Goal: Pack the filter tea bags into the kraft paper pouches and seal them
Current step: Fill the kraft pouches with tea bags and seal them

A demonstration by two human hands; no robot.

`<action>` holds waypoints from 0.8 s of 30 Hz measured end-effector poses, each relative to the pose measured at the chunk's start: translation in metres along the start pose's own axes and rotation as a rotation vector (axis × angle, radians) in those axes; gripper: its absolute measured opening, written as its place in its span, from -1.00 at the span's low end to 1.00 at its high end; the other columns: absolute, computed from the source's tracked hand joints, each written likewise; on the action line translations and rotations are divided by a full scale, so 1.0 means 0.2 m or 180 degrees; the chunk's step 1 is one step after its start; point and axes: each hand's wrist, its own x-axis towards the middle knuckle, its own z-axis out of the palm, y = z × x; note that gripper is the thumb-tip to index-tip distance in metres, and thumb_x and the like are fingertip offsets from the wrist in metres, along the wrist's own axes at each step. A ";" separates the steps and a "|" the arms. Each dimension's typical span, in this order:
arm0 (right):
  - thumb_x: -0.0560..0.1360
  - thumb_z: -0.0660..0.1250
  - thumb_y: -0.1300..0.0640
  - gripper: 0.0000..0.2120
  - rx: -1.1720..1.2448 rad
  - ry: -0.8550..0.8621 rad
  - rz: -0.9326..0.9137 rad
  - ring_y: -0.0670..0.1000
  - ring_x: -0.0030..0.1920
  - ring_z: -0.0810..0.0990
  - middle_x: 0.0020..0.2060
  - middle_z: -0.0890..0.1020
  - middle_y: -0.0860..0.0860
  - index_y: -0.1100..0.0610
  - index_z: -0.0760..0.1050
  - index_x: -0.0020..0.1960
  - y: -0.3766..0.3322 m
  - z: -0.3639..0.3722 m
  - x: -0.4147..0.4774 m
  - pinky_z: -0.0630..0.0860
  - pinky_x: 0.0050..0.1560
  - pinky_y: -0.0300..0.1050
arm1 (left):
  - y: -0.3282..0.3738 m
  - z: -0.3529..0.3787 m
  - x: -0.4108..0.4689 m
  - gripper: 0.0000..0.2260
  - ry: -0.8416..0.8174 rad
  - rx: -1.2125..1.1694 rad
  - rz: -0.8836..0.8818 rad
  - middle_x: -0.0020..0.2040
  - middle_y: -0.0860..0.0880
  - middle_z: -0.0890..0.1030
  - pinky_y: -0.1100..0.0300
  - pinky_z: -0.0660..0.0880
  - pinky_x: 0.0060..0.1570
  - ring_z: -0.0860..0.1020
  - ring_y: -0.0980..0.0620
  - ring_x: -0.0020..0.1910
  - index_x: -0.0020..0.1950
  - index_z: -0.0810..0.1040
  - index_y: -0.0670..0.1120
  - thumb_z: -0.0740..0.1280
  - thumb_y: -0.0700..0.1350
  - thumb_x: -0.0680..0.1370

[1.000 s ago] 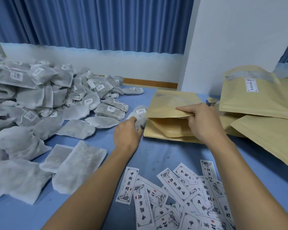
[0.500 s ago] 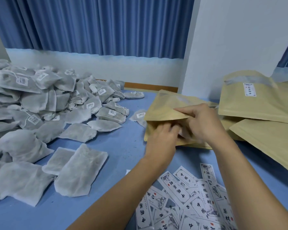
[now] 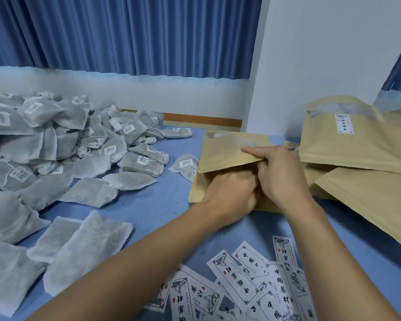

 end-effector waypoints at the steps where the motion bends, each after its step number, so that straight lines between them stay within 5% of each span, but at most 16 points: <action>1: 0.50 0.14 0.35 -0.45 -0.0026 0.0003 0.0004 0.10 0.01 0.63 0.12 0.70 0.01 -0.20 0.65 0.17 0.00 0.00 0.00 0.58 0.10 -0.02 | -0.01 -0.03 -0.03 -0.81 0.0432 -0.0085 0.0681 -0.17 -0.21 0.60 -0.01 0.49 -0.21 0.57 -0.24 -0.18 -0.14 0.58 -0.24 0.25 -0.19 0.58; 3: 0.50 0.15 0.35 -0.45 -0.0074 -0.0001 -0.0005 0.14 -0.02 0.62 0.10 0.71 0.03 -0.20 0.65 0.17 0.01 0.01 0.00 0.57 0.09 -0.02 | -0.09 -0.09 -0.07 -0.71 0.1431 -0.0388 0.1364 -0.31 -0.18 0.52 0.05 0.39 -0.31 0.46 -0.16 -0.34 -0.32 0.51 -0.23 0.25 -0.24 0.60; 4: 0.51 0.15 0.35 -0.45 -0.0073 0.0004 0.0003 0.14 0.01 0.61 0.11 0.70 0.02 -0.20 0.65 0.17 0.01 0.01 0.00 0.57 0.10 -0.03 | -0.14 -0.10 -0.08 -0.69 0.1917 -0.0519 0.1129 -0.34 -0.13 0.47 0.06 0.33 -0.34 0.39 -0.11 -0.37 -0.35 0.45 -0.18 0.24 -0.23 0.61; 6: 0.52 0.16 0.36 -0.46 -0.0004 0.0015 0.0039 0.13 0.03 0.61 0.13 0.70 -0.01 -0.22 0.64 0.17 0.02 0.01 0.00 0.57 0.10 -0.04 | -0.26 -0.14 -0.08 -0.72 0.2719 -0.0929 -0.0174 -0.35 0.02 0.35 0.05 0.28 -0.36 0.31 0.01 -0.36 -0.28 0.33 -0.01 0.20 -0.17 0.64; 8: 0.53 0.17 0.36 -0.46 0.0016 -0.0018 0.0032 0.10 0.02 0.61 0.13 0.69 -0.02 -0.22 0.64 0.18 0.03 0.01 0.00 0.58 0.09 -0.05 | -0.42 -0.15 -0.06 -0.83 0.3120 -0.1354 -0.1498 -0.23 0.02 0.46 -0.03 0.43 -0.22 0.44 0.03 -0.25 -0.11 0.41 0.04 0.15 -0.12 0.66; 10: 0.54 0.18 0.36 -0.47 -0.0002 -0.0063 -0.0014 0.08 0.02 0.62 0.14 0.69 -0.04 -0.21 0.64 0.18 0.03 0.01 0.00 0.58 0.07 -0.08 | -0.60 -0.13 -0.08 -0.79 0.2748 -0.1188 -0.2384 0.09 -0.02 0.56 -0.07 0.50 0.09 0.54 -0.02 0.05 0.25 0.48 -0.04 0.15 -0.13 0.65; 12: 0.54 0.19 0.36 -0.47 -0.0023 -0.0072 -0.0036 0.08 -0.02 0.62 0.13 0.69 -0.05 -0.21 0.64 0.18 0.03 0.01 0.01 0.55 0.00 -0.14 | -0.73 -0.08 -0.12 -0.59 0.0991 -0.0987 -0.2611 0.33 -0.06 0.52 -0.08 0.43 0.30 0.50 -0.07 0.29 0.50 0.36 0.01 0.21 -0.06 0.63; 14: 0.54 0.18 0.36 -0.47 -0.0056 -0.0083 -0.0035 0.08 -0.03 0.62 0.14 0.69 -0.04 -0.21 0.64 0.18 0.03 0.01 0.01 0.51 -0.04 -0.17 | -0.73 -0.03 -0.17 -0.56 -0.0580 -0.0558 -0.2307 0.36 -0.03 0.54 -0.11 0.42 0.31 0.50 -0.11 0.32 0.47 0.40 0.11 0.21 0.13 0.60; 15: 0.53 0.18 0.37 -0.46 -0.0064 -0.0090 -0.0031 0.09 -0.03 0.61 0.14 0.69 -0.04 -0.21 0.64 0.18 0.03 0.01 0.01 0.51 -0.06 -0.17 | -0.72 -0.03 -0.18 -0.57 -0.0809 -0.0398 -0.2227 0.32 -0.02 0.58 -0.11 0.45 0.26 0.53 -0.12 0.27 0.43 0.44 0.13 0.20 0.19 0.57; 20: 0.53 0.16 0.37 -0.45 -0.0076 -0.0081 -0.0032 0.10 -0.01 0.61 0.15 0.68 -0.02 -0.20 0.64 0.18 0.02 0.01 0.00 0.56 0.01 -0.11 | -0.69 -0.07 -0.17 -0.72 -0.0448 -0.0116 -0.2588 0.04 -0.07 0.65 -0.05 0.54 0.05 0.57 -0.15 0.03 0.13 0.53 -0.02 0.40 0.07 0.49; 24: 0.54 0.16 0.36 -0.47 -0.0127 -0.0025 -0.0017 0.12 0.01 0.61 0.16 0.68 -0.02 -0.20 0.64 0.18 0.01 0.01 0.00 0.56 0.03 -0.10 | -0.54 -0.19 -0.19 -0.78 0.1689 -0.1008 -0.3129 -0.03 -0.02 0.61 0.12 0.52 -0.11 0.59 -0.02 -0.08 0.02 0.51 0.03 0.45 -0.12 0.42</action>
